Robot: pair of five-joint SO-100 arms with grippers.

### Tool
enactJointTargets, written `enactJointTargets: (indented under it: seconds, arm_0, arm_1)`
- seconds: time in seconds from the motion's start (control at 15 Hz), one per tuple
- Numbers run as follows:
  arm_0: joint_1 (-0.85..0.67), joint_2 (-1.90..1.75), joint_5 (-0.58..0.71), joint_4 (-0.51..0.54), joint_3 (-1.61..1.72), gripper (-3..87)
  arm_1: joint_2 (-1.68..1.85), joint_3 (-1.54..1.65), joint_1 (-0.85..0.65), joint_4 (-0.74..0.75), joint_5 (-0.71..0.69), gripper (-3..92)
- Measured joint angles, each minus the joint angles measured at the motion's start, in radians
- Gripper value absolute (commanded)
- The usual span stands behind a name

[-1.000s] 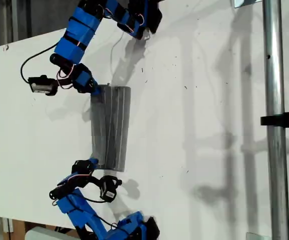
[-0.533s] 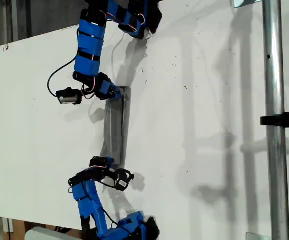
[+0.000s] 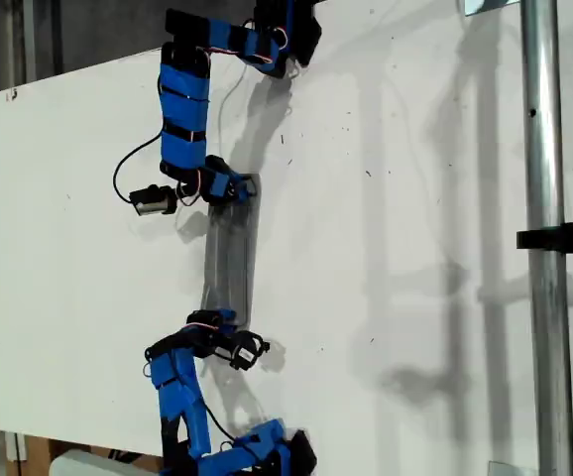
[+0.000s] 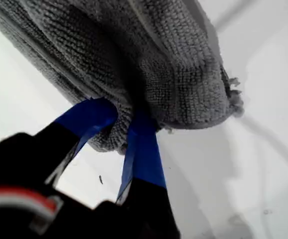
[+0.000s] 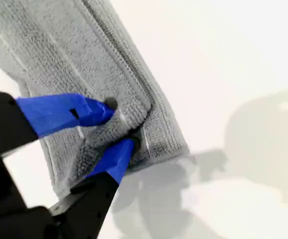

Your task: Grasp corners of a towel and fold twice.

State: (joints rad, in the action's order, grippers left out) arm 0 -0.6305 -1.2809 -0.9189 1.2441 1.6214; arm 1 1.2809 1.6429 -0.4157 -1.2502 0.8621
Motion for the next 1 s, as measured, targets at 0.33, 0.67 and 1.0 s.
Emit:
enactJointTargets:
  seconds: [0.33, 0.67, 1.0]
  arm_0:
    - [-0.054, -0.337, -0.086, 0.298, 0.063, 24.2]
    - [0.081, -1.035, -0.348, 0.235, 0.581, 21.7]
    - [0.403, -1.674, -0.661, -0.061, 1.224, -2.2]
  arm_1:
    - [0.357, 0.071, -0.049, -0.328, 0.048, 32.6]
    - [1.117, 0.489, 0.086, -0.468, 0.400, 34.0]
    - [1.454, 0.830, 0.387, -0.400, 0.879, 40.2]
